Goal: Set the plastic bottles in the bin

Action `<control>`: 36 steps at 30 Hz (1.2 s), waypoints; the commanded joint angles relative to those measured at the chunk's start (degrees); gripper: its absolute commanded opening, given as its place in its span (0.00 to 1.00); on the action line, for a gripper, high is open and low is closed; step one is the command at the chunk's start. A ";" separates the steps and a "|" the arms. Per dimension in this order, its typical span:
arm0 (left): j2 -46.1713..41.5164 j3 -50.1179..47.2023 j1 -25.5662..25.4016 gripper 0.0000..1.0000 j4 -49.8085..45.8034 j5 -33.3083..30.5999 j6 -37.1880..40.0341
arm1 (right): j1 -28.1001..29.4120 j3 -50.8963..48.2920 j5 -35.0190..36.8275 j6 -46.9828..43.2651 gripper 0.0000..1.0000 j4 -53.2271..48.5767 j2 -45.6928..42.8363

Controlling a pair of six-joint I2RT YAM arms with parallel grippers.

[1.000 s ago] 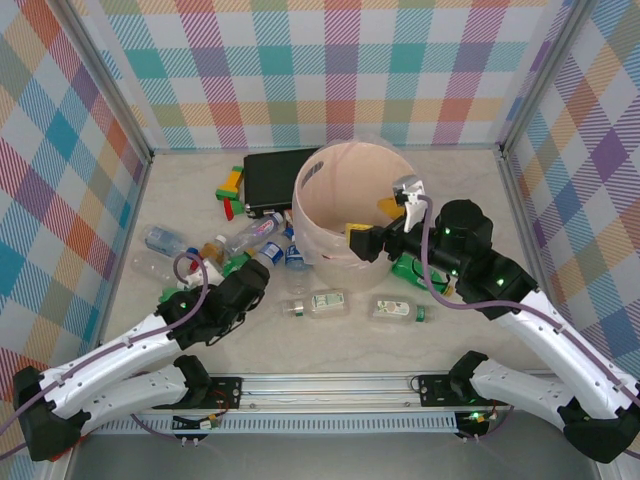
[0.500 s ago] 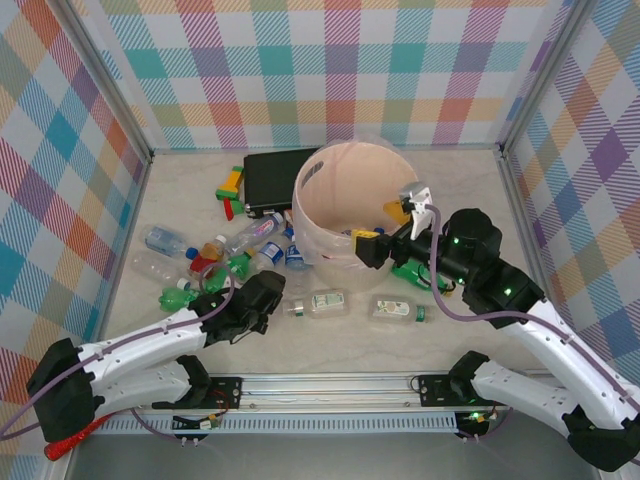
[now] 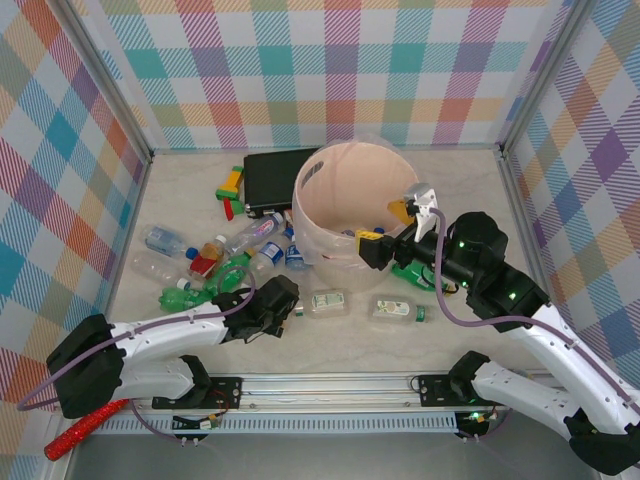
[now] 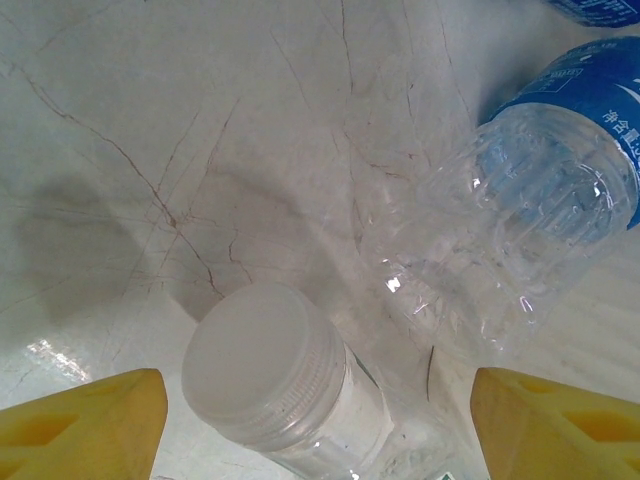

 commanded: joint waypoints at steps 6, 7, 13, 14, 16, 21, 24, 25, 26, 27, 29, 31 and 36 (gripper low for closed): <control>4.32 -0.94 -0.54 0.75 6.92 0.36 -2.74 | 0.26 -0.52 0.42 -0.72 0.99 1.32 -0.50; 4.93 -1.02 -0.59 0.74 7.47 0.66 -2.78 | 0.28 -0.51 0.34 -0.74 0.99 1.32 -0.49; 5.93 -1.51 -0.55 0.73 8.31 0.57 -3.08 | 0.31 -0.34 0.37 -0.52 0.99 1.17 -0.58; 5.97 -1.70 -0.54 0.72 8.37 0.54 -3.09 | 0.30 -0.33 0.35 -0.55 0.99 1.29 -0.53; 6.36 -2.39 -0.54 0.71 9.28 0.44 -3.42 | 0.35 -0.33 0.40 -0.46 0.99 1.21 -0.47; 8.16 -3.22 -0.54 0.70 10.94 0.68 -4.10 | 0.28 -0.17 0.05 -0.36 0.99 1.19 -0.09; 8.50 -3.65 -0.56 0.66 11.82 0.17 -4.41 | 0.36 -0.09 0.02 -0.33 0.99 1.02 -0.11; 8.46 -3.66 -0.52 0.65 11.78 0.15 -4.43 | 0.27 -0.07 -0.01 -0.35 0.99 1.05 -0.10; 8.61 -3.63 -0.55 0.64 11.80 0.01 -4.41 | 0.25 -0.03 -0.03 -0.30 0.99 0.94 -0.14; 8.61 -3.73 -0.56 0.61 11.81 -0.16 -4.41 | 0.28 0.02 0.05 -0.34 0.99 0.85 -0.18; 8.43 -4.14 -0.55 0.51 12.25 -0.23 -4.82 | 0.28 0.10 0.00 -0.34 0.99 0.64 -0.22; 7.88 -4.57 -0.52 0.44 12.63 -0.47 -4.96 | 0.28 0.27 0.01 -0.19 0.99 0.46 -0.27; 3.64 -4.97 -0.47 0.42 8.64 -2.66 -4.51 | 0.28 0.54 -0.47 0.30 0.99 0.00 -0.25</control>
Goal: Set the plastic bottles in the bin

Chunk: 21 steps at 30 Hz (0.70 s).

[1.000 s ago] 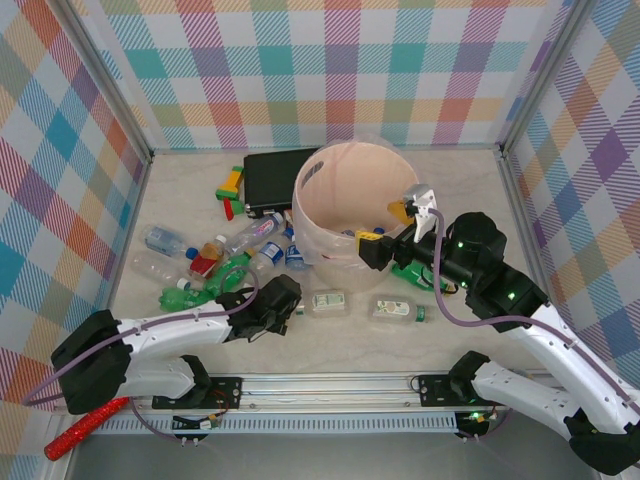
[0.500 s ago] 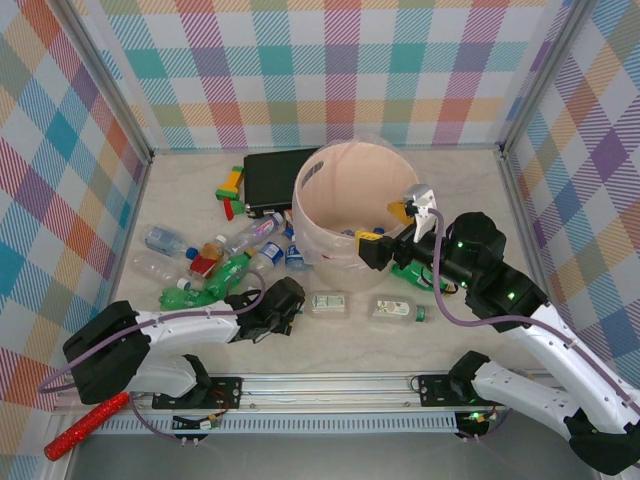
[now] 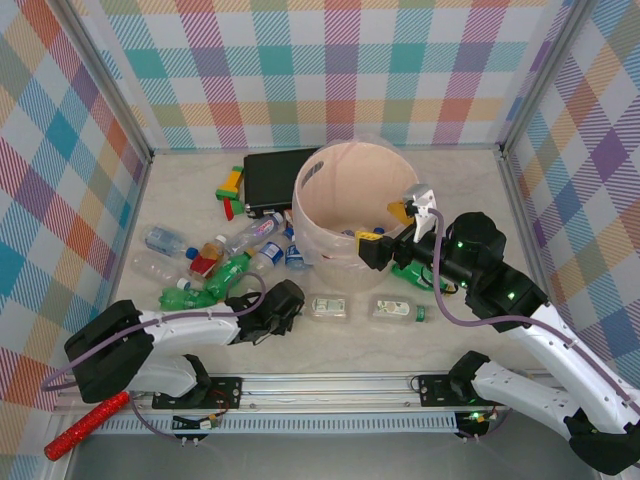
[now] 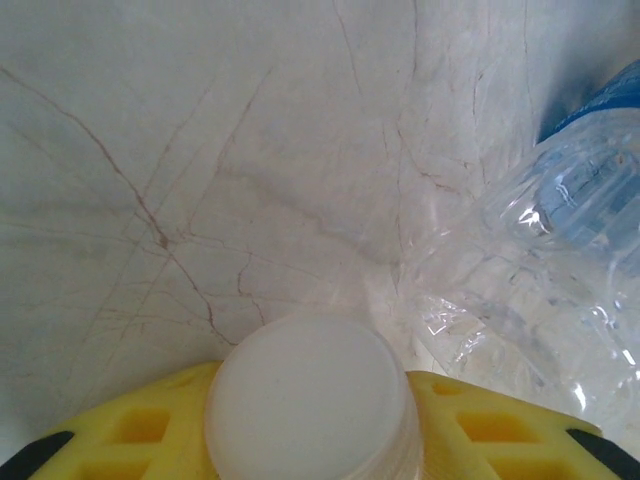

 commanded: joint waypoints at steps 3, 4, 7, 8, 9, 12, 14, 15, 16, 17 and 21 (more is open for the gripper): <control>-7.89 -0.96 0.02 0.40 -7.42 -5.25 0.16 | 0.30 1.16 -0.78 0.67 0.99 -0.05 0.02; -9.80 -0.72 0.15 0.40 -9.18 -6.29 0.70 | 0.29 1.27 -0.84 0.72 0.99 0.00 0.17; -16.29 1.59 0.60 0.40 -19.51 -10.22 2.65 | 0.31 1.57 -1.03 1.01 0.99 -0.01 0.56; -18.52 2.65 0.69 0.40 -23.06 -11.80 3.44 | 0.35 1.66 -1.06 1.09 0.99 0.09 0.85; -20.71 3.58 0.82 0.40 -26.08 -13.37 4.36 | 0.31 1.75 -1.11 1.20 0.99 0.33 1.10; -26.92 6.29 1.04 0.40 -34.66 -18.80 6.55 | 0.28 2.06 -1.36 1.66 0.99 0.64 1.95; -30.67 8.01 1.17 0.40 -39.42 -22.62 7.97 | 0.28 2.19 -1.49 2.03 0.99 1.07 2.57; -32.48 9.02 1.21 0.40 -41.67 -24.63 9.15 | 0.29 2.29 -1.45 2.25 0.99 1.26 2.89; -33.85 10.05 1.32 0.40 -43.53 -26.31 10.07 | 0.28 2.36 -1.54 2.45 0.99 1.44 3.23; -35.20 11.30 1.26 0.40 -45.55 -28.25 11.33 | 0.35 2.39 -1.48 2.62 0.99 1.66 3.49; -37.47 17.63 1.30 0.40 -51.99 -35.49 17.68 | 0.34 2.54 -1.55 3.79 0.99 1.97 4.54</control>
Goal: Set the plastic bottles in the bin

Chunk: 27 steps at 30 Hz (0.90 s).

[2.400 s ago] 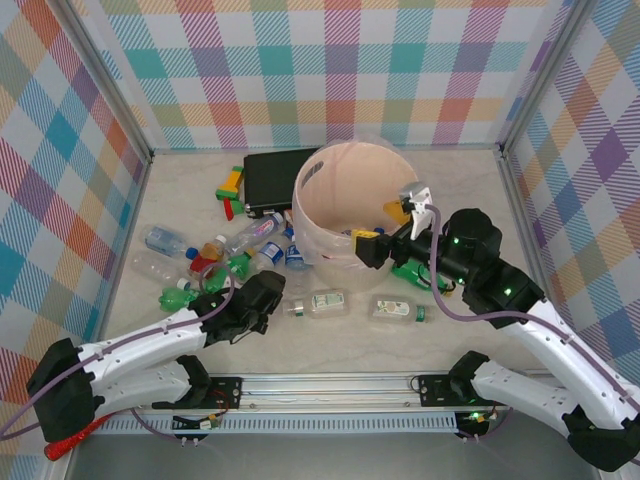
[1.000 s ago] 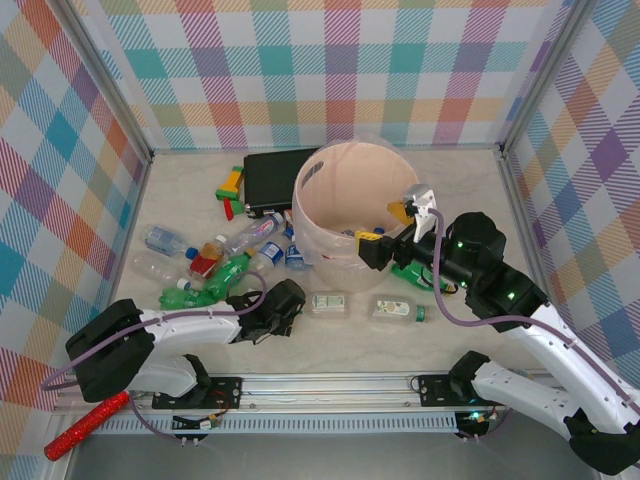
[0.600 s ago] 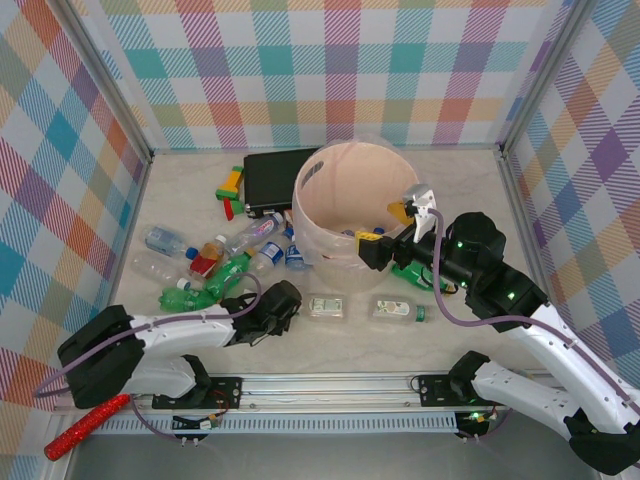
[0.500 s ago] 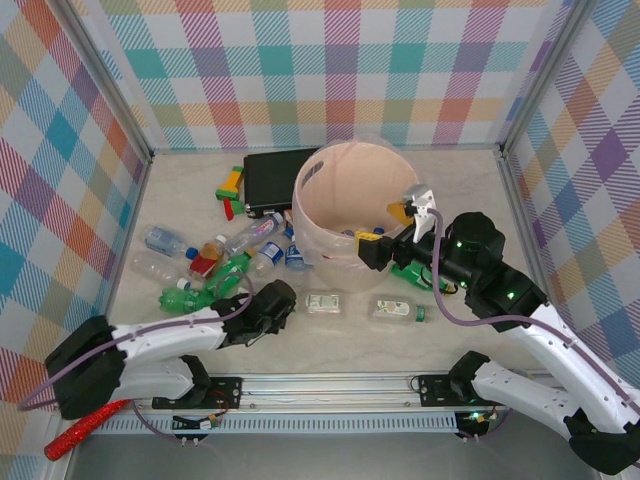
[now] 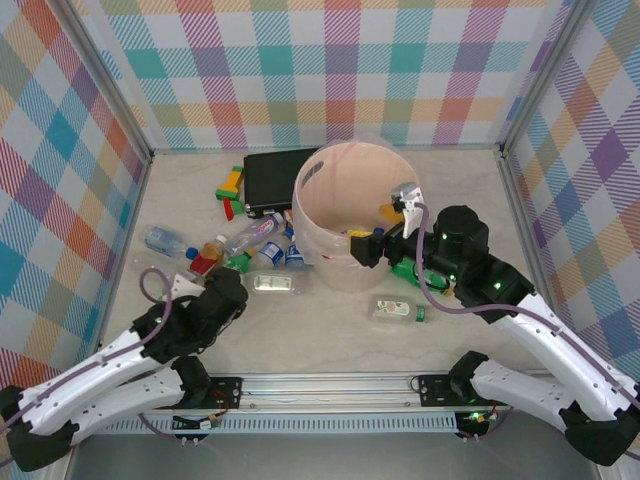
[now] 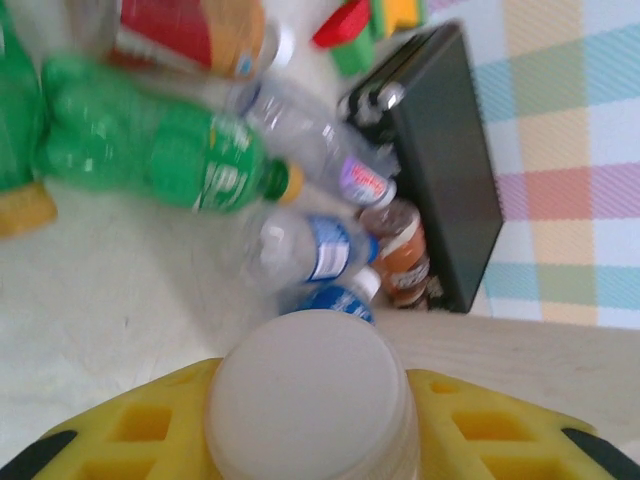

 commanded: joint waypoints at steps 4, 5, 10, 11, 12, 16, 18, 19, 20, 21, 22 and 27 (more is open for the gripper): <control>-0.44 11.16 0.47 0.39 -10.58 -15.79 16.80 | 0.35 1.70 -0.53 2.68 0.99 1.86 -0.03; 0.04 12.89 0.44 0.38 -9.66 -17.13 20.47 | 0.34 1.44 -0.12 3.00 0.99 1.80 -0.32; 3.99 20.25 0.45 0.36 -0.45 -20.86 40.89 | 0.32 -0.39 0.77 4.15 0.99 1.54 -2.32; 5.17 22.00 0.47 0.36 2.04 -21.11 45.77 | 0.28 -0.77 1.05 4.25 0.99 1.51 -2.67; 6.60 23.95 0.47 0.36 4.00 -21.38 49.81 | 0.27 -1.03 1.37 4.26 0.99 1.35 -3.17; 12.05 30.55 0.47 0.36 14.58 -19.59 67.54 | 0.28 -1.34 2.30 4.18 0.99 0.48 -4.02; 15.28 33.83 0.47 0.36 20.00 -16.54 75.44 | 0.31 -1.09 2.64 3.98 0.99 -0.15 -4.22; 16.67 35.19 0.46 0.36 21.97 -14.57 78.31 | 0.28 -0.93 2.72 3.92 0.99 -0.26 -4.33; 18.30 36.77 0.47 0.36 24.12 -12.24 81.70 | 0.27 -0.91 2.82 3.83 0.99 -0.52 -4.39; 20.37 38.80 0.47 0.36 25.51 -9.86 84.49 | 0.37 -0.77 2.95 3.82 0.99 -0.59 -4.40; 22.12 40.76 0.43 0.36 25.74 -8.27 86.31 | 0.35 -0.82 3.06 3.76 0.99 -0.87 -4.48; 31.22 49.94 0.47 0.36 27.35 -0.75 93.56 | 0.36 -0.55 3.68 3.74 0.99 -2.23 -5.47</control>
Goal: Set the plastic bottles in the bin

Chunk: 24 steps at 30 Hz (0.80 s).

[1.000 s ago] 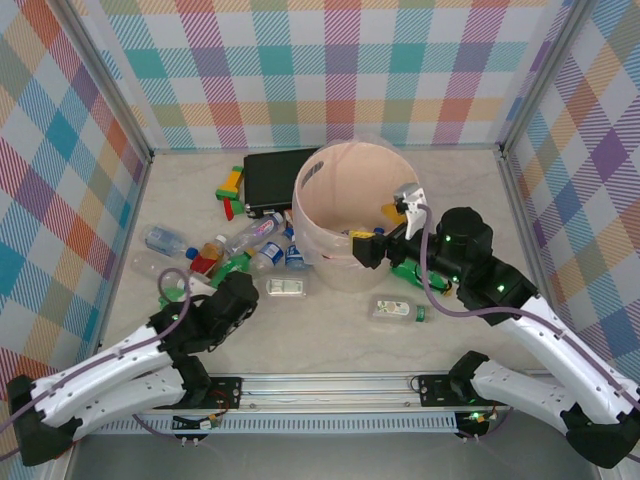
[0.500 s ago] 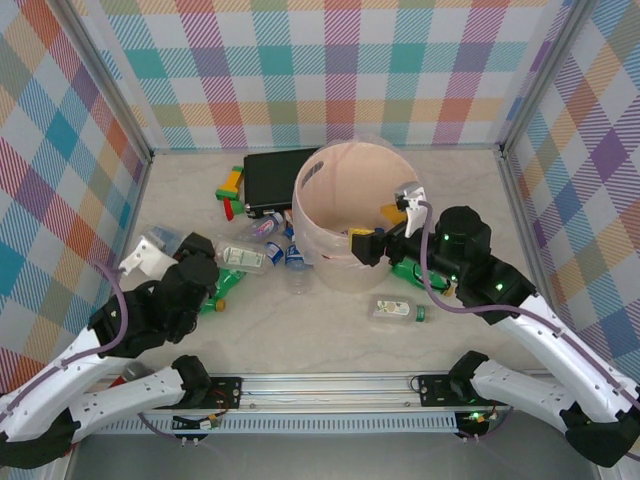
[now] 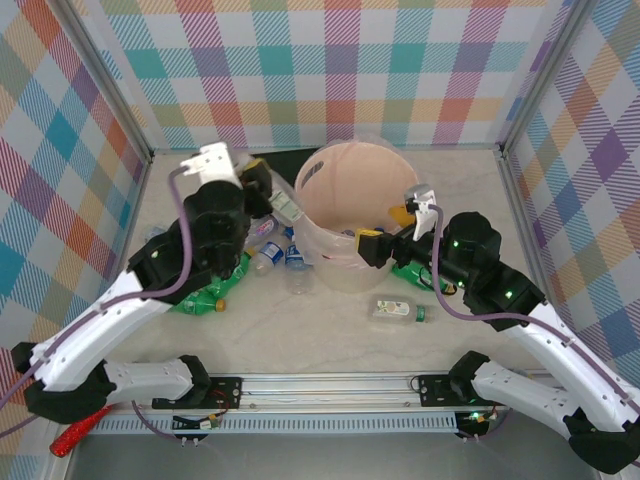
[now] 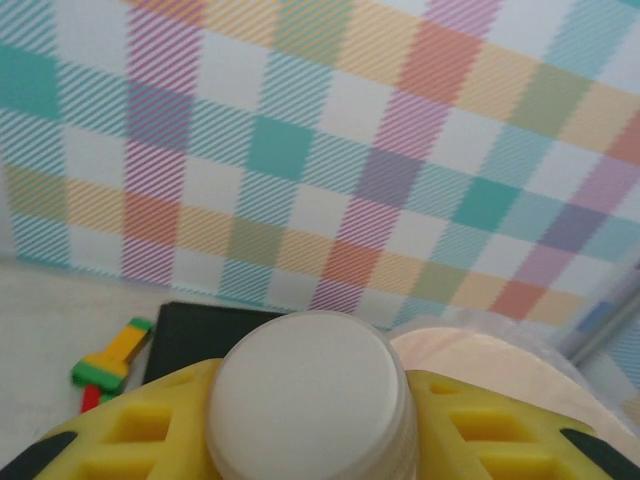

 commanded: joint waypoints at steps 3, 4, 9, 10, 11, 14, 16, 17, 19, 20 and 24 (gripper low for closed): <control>6.91 8.40 0.36 0.36 6.22 9.55 13.63 | 0.28 0.44 1.67 -0.09 0.99 -1.73 -2.25; 8.21 9.48 0.36 0.36 6.76 10.44 14.56 | 0.29 0.60 1.76 -0.11 0.99 -2.02 -2.51; 14.54 13.17 0.36 0.36 9.54 15.08 18.65 | 0.34 0.98 2.41 -0.32 0.99 -3.65 -3.92; 15.89 13.81 0.36 0.36 9.54 16.40 19.35 | 0.28 1.02 2.59 -0.29 0.99 -3.91 -4.23; 17.03 14.40 0.34 0.36 9.58 17.59 20.17 | 0.30 0.98 2.75 -0.42 0.99 -4.08 -4.45; 19.69 14.55 0.36 0.36 13.48 20.58 21.93 | 0.31 1.33 3.23 -0.53 0.99 -5.02 -5.24; 21.19 14.69 0.36 0.36 14.58 22.65 22.63 | 0.27 1.51 3.64 -0.66 0.99 -5.59 -5.77; 22.04 15.00 0.36 0.36 14.80 23.63 22.77 | 0.28 1.51 3.76 -0.67 0.99 -5.85 -6.03; 23.80 15.85 0.36 0.36 14.60 25.12 23.08 | 0.28 1.51 4.15 -0.75 0.99 -6.30 -6.54; 24.74 16.32 0.36 0.36 14.31 25.65 23.14 | 0.30 1.42 4.34 -0.80 0.99 -6.47 -6.69; 27.73 17.47 0.36 0.36 13.11 26.62 22.37 | 0.31 1.07 4.73 -0.66 0.99 -6.92 -7.32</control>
